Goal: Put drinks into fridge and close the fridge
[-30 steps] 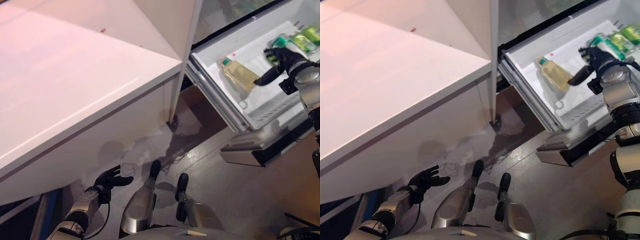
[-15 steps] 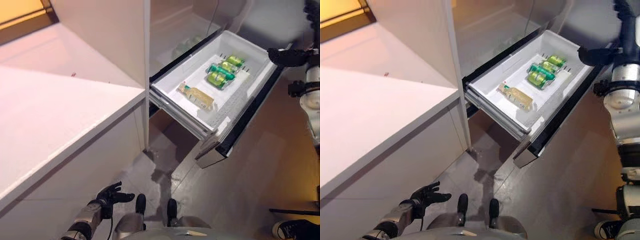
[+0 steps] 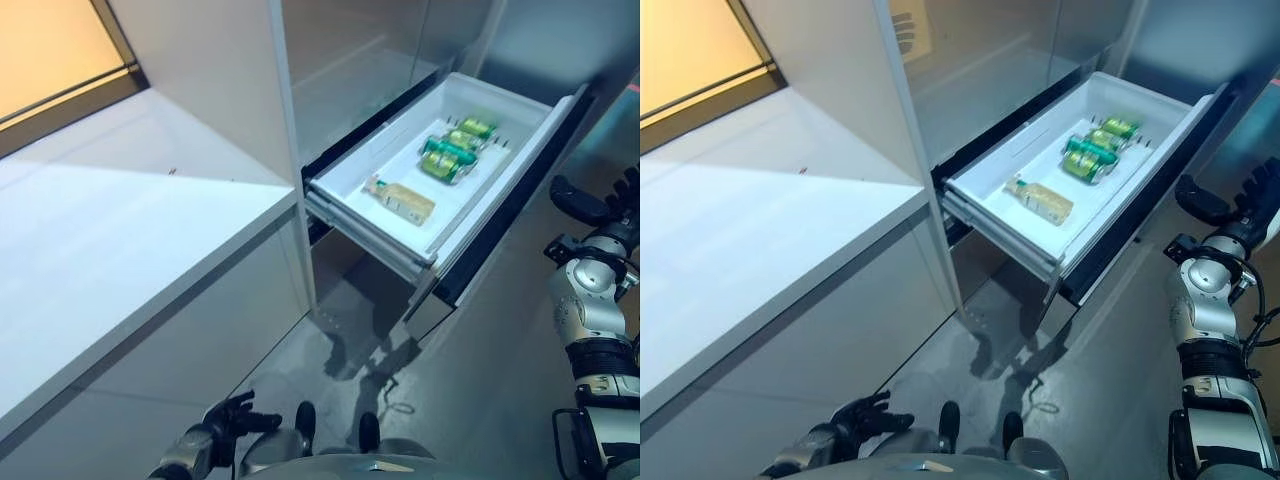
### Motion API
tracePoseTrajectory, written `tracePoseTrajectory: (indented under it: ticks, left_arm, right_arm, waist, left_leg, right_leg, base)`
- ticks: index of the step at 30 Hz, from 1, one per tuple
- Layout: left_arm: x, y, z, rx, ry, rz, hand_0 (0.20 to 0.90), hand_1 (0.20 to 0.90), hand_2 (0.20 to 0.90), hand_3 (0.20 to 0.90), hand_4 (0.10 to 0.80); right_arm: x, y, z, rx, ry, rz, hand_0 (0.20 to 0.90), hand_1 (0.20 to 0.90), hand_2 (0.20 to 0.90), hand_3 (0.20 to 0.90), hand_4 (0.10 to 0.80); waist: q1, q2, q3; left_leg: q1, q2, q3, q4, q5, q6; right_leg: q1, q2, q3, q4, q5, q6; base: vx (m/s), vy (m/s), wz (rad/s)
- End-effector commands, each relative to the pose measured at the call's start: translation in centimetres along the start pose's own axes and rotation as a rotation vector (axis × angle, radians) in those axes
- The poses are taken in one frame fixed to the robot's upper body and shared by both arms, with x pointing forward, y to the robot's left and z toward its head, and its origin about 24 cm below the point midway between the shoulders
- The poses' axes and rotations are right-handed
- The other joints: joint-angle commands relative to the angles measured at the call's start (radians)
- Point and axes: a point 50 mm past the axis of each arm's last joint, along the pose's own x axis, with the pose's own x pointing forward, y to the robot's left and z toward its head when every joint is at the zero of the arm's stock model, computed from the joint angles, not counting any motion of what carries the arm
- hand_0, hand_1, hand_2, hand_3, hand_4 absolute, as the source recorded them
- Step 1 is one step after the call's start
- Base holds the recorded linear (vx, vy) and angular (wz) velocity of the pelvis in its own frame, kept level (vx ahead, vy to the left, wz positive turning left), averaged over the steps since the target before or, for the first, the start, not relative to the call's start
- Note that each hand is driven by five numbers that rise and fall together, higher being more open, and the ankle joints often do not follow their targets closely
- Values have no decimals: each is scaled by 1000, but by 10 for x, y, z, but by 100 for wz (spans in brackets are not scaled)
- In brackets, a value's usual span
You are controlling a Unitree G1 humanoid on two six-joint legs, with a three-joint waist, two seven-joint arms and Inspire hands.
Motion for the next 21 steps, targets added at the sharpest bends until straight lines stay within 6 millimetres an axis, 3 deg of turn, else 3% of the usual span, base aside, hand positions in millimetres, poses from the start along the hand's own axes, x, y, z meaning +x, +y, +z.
tracePoseTrajectory:
  ticks: [1,9,13,14,21]
  left_arm:
    - [-1,7,3,-6,-25,40,900,900,900,900,800]
    - [3,4,39,-99,-141,69,900,900,900,900,800]
    - [4,1,54,-124,-180,69,900,900,900,900,800]
    - [4,1,57,-128,-186,68,900,900,900,900,800]
    - [3,-1,59,-131,-206,42,900,900,900,900,800]
  right_arm:
    - [11,30,77,303,-268,28,900,900,900,900,800]
    - [9,60,72,473,-151,142,900,900,900,900,800]
    - [1,94,79,540,-100,350,900,900,900,900,800]
    - [-7,109,83,553,-93,488,900,900,900,900,800]
    - [-27,141,102,503,-147,802,900,900,900,900,800]
  waist:
    - [39,-58,42]
    - [43,-26,122]
    - [52,-16,140]
    - [56,-16,146]
    - [75,-17,143]
  left_leg:
    - [-119,-65,-24,269,-220,64]
    - [-293,-83,-26,349,-200,72]
    - [-332,-85,-37,344,-175,65]
    - [-330,-85,-44,341,-174,62]
    - [-309,-81,-74,280,-136,49]
  right_leg:
    - [-124,-64,42,212,-61,26]
    - [-311,-50,40,328,-74,5]
    - [-363,-41,34,355,-76,-4]
    - [-365,-38,33,363,-86,-8]
    - [-349,-43,17,328,-77,-11]
  base:
    - [-288,17,-1]
    - [-169,39,-5]
    - [-70,41,-3]
    - [-4,20,-4]
    - [14,9,3]
